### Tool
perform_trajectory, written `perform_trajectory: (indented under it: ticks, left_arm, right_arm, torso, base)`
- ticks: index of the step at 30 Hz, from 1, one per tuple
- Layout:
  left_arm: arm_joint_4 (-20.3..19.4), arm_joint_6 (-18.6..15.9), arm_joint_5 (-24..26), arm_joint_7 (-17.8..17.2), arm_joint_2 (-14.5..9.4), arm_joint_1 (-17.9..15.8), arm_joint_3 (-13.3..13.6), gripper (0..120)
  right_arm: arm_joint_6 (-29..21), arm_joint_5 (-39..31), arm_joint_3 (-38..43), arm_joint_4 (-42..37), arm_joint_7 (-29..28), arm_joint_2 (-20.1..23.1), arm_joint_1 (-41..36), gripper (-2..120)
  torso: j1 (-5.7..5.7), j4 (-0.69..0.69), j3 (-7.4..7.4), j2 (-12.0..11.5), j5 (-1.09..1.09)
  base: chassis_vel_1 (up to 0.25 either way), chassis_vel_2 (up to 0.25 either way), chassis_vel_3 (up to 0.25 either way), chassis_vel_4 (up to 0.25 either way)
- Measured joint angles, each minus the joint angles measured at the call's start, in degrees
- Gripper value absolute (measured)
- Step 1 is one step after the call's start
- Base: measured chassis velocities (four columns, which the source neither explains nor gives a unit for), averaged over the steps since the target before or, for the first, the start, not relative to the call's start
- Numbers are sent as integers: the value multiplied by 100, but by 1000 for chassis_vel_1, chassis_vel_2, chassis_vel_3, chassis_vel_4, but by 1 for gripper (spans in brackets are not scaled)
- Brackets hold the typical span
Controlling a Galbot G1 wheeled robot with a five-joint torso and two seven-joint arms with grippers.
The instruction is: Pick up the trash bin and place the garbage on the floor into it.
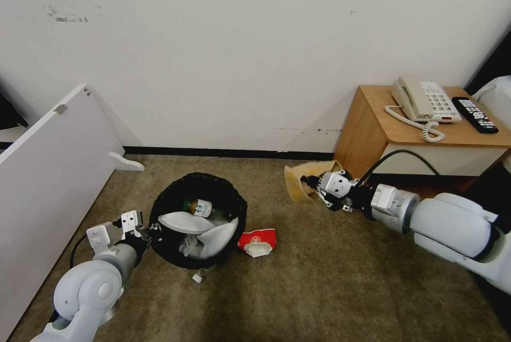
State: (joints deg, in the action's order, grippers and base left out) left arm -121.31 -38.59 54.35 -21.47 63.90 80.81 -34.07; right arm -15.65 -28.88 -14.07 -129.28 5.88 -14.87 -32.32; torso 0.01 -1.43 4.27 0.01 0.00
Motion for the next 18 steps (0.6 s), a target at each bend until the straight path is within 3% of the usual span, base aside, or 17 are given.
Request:
perform_trajectory:
  ticks: [7,18]
  left_arm:
    - [-69,-2,-133,38,-13,-43,273,1]
    - [-73,-2,-329,103,-5,-340,840,1]
  right_arm:
    - [164,-103,110,-184,42,9,392,0]
    - [262,-1024,-125,-576,15,-263,1746,0]
  torso:
    - [0,0,0,0,0]
    - [0,-1,0,0,-1]
  base:
    - [0,0,0,0]
    - [0,0,0,0]
